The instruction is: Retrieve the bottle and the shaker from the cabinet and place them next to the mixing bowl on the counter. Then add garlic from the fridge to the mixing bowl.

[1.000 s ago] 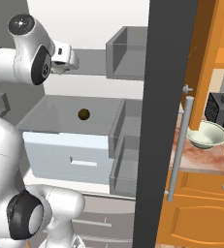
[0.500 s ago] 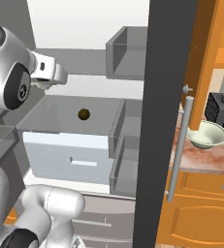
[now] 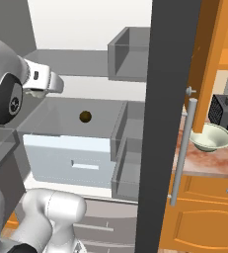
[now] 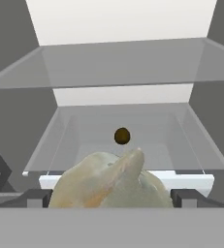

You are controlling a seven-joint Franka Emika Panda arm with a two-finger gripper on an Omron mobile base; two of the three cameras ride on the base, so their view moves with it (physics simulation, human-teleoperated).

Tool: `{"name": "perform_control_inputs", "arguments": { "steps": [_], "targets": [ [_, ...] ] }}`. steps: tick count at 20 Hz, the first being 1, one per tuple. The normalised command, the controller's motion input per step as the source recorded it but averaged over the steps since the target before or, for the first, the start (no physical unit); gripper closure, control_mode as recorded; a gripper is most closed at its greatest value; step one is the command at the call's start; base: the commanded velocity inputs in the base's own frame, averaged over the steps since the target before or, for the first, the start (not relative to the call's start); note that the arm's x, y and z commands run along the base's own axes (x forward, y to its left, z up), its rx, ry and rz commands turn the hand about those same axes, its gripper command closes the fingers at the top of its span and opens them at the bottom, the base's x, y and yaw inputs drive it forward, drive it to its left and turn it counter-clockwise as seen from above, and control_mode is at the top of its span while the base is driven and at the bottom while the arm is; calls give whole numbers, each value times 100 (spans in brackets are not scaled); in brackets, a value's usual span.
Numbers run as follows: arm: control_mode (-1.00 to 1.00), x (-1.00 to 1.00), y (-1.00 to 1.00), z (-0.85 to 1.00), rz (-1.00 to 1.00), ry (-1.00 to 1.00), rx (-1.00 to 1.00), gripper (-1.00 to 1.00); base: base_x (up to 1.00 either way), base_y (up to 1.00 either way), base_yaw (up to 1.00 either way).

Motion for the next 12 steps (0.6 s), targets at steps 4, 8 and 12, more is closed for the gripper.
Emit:
{"name": "perform_control_inputs", "arguments": {
  "steps": [4, 8, 12],
  "targets": [
    [-100, 0, 0, 0, 0, 0, 0, 100, 0, 0, 0],
    [100, 0, 0, 0, 0, 0, 0, 100, -7, 0, 0],
    [100, 0, 0, 0, 0, 0, 0, 100, -91, 0, 0]
  ]
}}
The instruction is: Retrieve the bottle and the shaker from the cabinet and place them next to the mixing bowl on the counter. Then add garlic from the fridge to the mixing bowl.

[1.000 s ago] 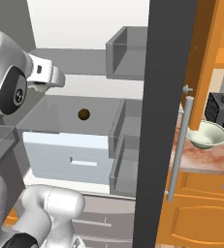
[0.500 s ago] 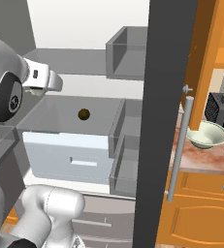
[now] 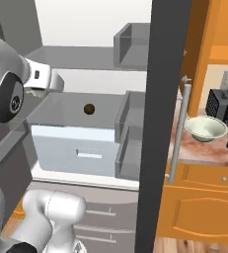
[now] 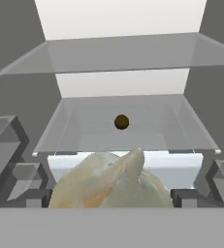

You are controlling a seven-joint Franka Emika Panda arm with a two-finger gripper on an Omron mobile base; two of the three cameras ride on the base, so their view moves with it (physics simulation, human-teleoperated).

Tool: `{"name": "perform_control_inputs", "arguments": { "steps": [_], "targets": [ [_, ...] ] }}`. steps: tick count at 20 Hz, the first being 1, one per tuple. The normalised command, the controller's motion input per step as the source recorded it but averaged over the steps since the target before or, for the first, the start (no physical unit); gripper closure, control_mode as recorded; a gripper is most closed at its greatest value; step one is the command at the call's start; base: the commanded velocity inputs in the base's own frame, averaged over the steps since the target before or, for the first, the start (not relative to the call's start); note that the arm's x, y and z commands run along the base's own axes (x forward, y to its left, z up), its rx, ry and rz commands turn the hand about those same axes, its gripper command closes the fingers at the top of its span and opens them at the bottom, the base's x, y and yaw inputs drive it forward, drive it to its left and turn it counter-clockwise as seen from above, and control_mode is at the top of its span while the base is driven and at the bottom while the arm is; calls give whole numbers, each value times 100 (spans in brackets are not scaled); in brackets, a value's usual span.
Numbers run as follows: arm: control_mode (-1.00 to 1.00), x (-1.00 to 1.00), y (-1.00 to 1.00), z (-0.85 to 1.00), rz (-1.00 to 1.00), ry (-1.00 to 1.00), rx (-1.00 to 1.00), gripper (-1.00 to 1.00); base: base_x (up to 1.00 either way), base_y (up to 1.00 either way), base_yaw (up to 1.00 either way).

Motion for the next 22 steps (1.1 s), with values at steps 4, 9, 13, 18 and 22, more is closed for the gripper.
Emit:
{"name": "perform_control_inputs", "arguments": {
  "steps": [4, 9, 13, 18, 22],
  "targets": [
    [100, 0, 0, 0, 0, 0, 0, 100, -94, 0, 0],
    [100, 0, 0, 0, 0, 0, 0, 100, -100, 0, -1],
    [100, 0, 0, 0, 0, 0, 0, 100, -100, -7, -14],
    [100, 0, 0, 0, 0, 0, 0, 100, -73, -58, -37],
    [100, 0, 0, 0, 0, 0, 0, 100, 21, -88, -54]
  ]
}}
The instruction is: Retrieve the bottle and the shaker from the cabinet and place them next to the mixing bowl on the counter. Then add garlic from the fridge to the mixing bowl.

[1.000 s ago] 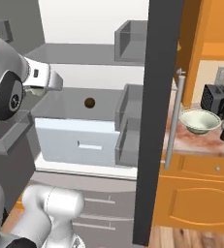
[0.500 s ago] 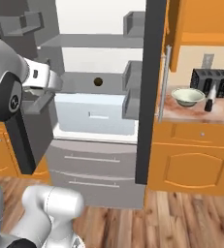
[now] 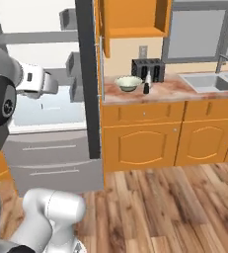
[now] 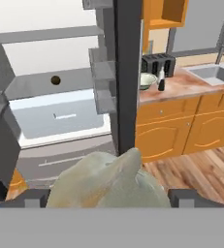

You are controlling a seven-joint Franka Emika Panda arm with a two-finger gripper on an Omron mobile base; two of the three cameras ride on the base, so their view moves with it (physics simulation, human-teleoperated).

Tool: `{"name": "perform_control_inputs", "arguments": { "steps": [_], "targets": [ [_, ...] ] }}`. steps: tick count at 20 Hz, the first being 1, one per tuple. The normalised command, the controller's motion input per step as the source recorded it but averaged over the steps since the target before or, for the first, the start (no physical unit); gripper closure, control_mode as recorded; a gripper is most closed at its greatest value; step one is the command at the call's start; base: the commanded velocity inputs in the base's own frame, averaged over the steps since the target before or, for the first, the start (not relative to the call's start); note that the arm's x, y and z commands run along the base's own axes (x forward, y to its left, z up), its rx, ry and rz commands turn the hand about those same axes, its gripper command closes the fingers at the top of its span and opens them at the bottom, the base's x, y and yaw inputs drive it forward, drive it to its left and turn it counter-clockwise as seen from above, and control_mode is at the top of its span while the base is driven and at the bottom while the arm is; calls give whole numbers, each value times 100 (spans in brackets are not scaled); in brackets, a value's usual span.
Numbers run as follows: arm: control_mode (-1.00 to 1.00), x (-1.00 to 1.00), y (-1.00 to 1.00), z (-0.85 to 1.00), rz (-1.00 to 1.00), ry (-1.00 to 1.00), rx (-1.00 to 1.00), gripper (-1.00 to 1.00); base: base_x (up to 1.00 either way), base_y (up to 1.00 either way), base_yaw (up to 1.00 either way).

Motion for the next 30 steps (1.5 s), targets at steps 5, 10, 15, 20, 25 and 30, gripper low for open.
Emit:
{"name": "perform_control_inputs", "arguments": {
  "steps": [5, 10, 15, 20, 25, 30],
  "targets": [
    [100, 0, 0, 0, 0, 0, 0, 100, 47, -92, -46],
    [100, 0, 0, 0, 0, 0, 0, 100, 73, -93, 6],
    [100, 0, 0, 0, 0, 0, 0, 100, 67, -69, 41],
    [100, 0, 0, 0, 0, 0, 0, 100, 83, -12, 62],
    [100, 0, 0, 0, 0, 0, 0, 100, 88, 0, 65],
    [100, 0, 0, 0, 0, 0, 0, 100, 58, -81, 53]
  ]
}}
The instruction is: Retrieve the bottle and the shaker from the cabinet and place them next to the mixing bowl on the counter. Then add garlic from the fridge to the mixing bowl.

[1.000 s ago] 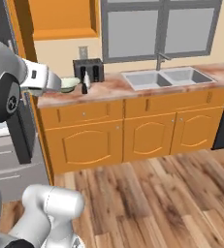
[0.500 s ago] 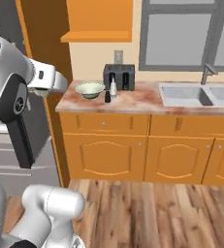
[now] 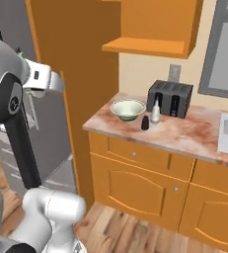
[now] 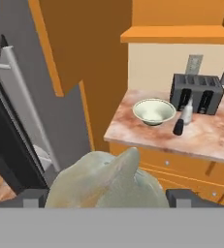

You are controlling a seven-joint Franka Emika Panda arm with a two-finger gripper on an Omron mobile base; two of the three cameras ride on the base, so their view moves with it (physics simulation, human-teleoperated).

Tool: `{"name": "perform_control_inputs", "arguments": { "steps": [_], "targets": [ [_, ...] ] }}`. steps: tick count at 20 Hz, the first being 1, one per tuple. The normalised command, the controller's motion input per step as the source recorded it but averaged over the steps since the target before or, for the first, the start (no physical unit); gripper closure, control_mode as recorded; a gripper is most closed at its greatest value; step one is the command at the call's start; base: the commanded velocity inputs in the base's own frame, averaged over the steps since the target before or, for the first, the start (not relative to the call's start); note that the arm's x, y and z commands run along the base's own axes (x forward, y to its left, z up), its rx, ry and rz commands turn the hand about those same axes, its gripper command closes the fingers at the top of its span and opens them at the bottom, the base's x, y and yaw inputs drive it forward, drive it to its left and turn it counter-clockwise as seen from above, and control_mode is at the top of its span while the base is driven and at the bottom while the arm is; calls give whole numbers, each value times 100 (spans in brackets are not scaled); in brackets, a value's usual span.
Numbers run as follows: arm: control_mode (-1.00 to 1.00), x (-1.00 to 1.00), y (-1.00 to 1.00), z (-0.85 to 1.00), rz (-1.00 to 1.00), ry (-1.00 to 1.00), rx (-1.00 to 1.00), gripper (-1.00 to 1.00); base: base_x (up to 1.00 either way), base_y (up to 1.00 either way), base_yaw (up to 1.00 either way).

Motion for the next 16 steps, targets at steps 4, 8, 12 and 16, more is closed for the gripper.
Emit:
{"name": "perform_control_inputs", "arguments": {
  "steps": [4, 8, 12, 16],
  "targets": [
    [100, 0, 0, 0, 0, 0, 0, 100, 58, -95, 27],
    [100, 0, 0, 0, 0, 0, 0, 100, 66, -62, 3],
    [100, 0, 0, 0, 0, 0, 0, 100, 58, -1, -11],
    [100, 0, 0, 0, 0, 0, 0, 100, 66, -1, -26]
  ]
}}
